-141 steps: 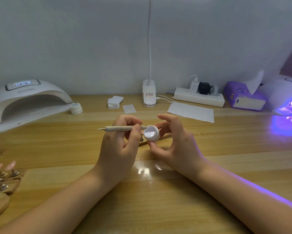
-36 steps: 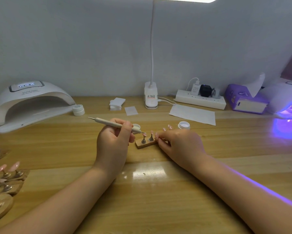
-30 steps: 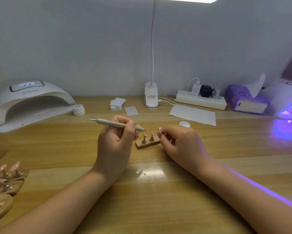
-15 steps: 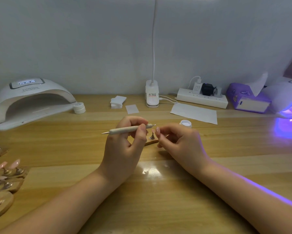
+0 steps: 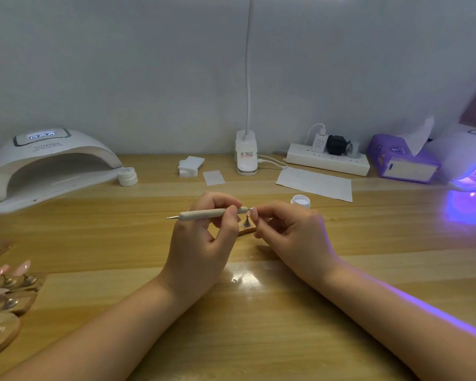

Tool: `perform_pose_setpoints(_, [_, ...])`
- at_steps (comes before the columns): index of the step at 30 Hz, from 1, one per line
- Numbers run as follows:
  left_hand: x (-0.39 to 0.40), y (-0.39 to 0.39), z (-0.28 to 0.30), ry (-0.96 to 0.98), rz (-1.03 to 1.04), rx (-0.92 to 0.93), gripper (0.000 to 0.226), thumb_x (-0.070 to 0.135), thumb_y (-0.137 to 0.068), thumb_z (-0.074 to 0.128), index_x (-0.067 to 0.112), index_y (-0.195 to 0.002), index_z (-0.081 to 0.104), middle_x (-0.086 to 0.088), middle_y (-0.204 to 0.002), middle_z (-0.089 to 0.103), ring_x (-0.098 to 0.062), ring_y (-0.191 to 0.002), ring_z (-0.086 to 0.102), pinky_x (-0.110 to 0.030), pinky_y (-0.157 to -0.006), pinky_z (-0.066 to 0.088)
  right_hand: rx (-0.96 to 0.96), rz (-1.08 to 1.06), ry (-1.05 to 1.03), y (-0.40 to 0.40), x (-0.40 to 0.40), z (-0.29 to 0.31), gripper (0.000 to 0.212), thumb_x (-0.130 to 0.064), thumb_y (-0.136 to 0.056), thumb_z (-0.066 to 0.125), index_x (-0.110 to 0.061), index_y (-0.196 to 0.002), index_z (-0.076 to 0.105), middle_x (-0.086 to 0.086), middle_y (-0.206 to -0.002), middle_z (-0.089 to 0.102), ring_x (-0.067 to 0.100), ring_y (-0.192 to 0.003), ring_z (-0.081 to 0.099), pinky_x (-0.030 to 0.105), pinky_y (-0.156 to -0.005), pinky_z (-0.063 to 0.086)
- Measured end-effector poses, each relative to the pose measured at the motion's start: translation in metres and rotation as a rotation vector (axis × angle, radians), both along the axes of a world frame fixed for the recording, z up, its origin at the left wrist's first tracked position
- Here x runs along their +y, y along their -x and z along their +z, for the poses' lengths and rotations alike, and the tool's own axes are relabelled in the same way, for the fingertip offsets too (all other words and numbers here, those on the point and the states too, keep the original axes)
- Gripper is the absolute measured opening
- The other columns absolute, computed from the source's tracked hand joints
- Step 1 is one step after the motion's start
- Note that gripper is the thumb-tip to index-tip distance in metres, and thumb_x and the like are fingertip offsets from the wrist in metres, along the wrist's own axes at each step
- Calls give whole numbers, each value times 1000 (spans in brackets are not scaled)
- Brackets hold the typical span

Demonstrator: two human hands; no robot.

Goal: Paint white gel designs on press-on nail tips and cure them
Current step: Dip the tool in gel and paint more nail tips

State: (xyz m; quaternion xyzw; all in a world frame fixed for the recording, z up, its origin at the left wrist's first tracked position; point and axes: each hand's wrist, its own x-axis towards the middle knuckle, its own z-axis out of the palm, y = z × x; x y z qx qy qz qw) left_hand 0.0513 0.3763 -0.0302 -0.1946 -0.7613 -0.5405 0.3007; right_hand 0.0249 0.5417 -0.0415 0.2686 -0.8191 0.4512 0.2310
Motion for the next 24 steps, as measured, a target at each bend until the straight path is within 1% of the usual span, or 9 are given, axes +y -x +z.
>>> perform_pose_setpoints(5, [1, 0, -1, -7, 1, -6, 23, 32, -87, 48, 15, -94, 62, 1, -81, 66, -14, -76, 63, -25, -66, 52, 16, 0, -3, 0, 0, -1, 13, -7, -88, 68, -11, -99, 73, -4, -84, 72, 16, -70, 69, 44, -79, 56])
perform_pose_setpoints(8, [1, 0, 0, -9, -1, -6, 20, 33, -87, 48, 19, -93, 61, 2, -82, 66, -15, -77, 63, -25, -66, 52, 22, -6, -3, 1, 0, -1, 12, -7, -88, 68, -11, -99, 74, -5, -84, 72, 15, -69, 69, 48, -84, 55])
perform_pose_setpoints(11, [1, 0, 0, 0, 5, -4, 19, 33, -87, 48, 21, -93, 61, 4, -82, 66, -14, -78, 63, -24, -66, 52, 28, -9, -1, 1, 0, -2, 12, -8, -88, 68, -12, -98, 74, -5, -83, 72, 15, -69, 69, 46, -82, 55])
perform_pose_setpoints(16, [0, 0, -1, 7, 7, 0, 17, 33, -87, 48, 24, -93, 60, 4, -82, 66, -14, -78, 64, -24, -66, 53, 36, -24, -34, 1, 0, -1, 11, -9, -89, 68, -13, -98, 73, -5, -84, 72, 14, -69, 68, 46, -84, 55])
perform_pose_setpoints(19, [0, 0, -1, 12, 4, 6, 18, 33, -87, 47, 22, -93, 60, 4, -82, 66, -13, -77, 63, -23, -66, 52, 39, -26, -50, 0, 0, 0, 13, -9, -89, 68, -13, -99, 73, -6, -84, 72, 13, -69, 68, 43, -80, 56])
perform_pose_setpoints(22, [0, 0, -1, 2, -1, 8, 17, 33, -87, 47, 23, -93, 60, 3, -83, 66, -13, -78, 64, -23, -67, 52, 46, -25, -47, 0, 0, 0, 12, -9, -89, 68, -13, -100, 73, -4, -83, 72, 15, -68, 68, 41, -72, 57])
perform_pose_setpoints(24, [0, -1, 0, -23, 1, 15, 14, 34, -88, 47, 26, -93, 59, 2, -84, 67, -14, -79, 65, -24, -67, 53, 39, -30, -37, 0, -1, 0, 11, -10, -89, 68, -12, -98, 74, -4, -82, 72, 16, -67, 68, 44, -79, 56])
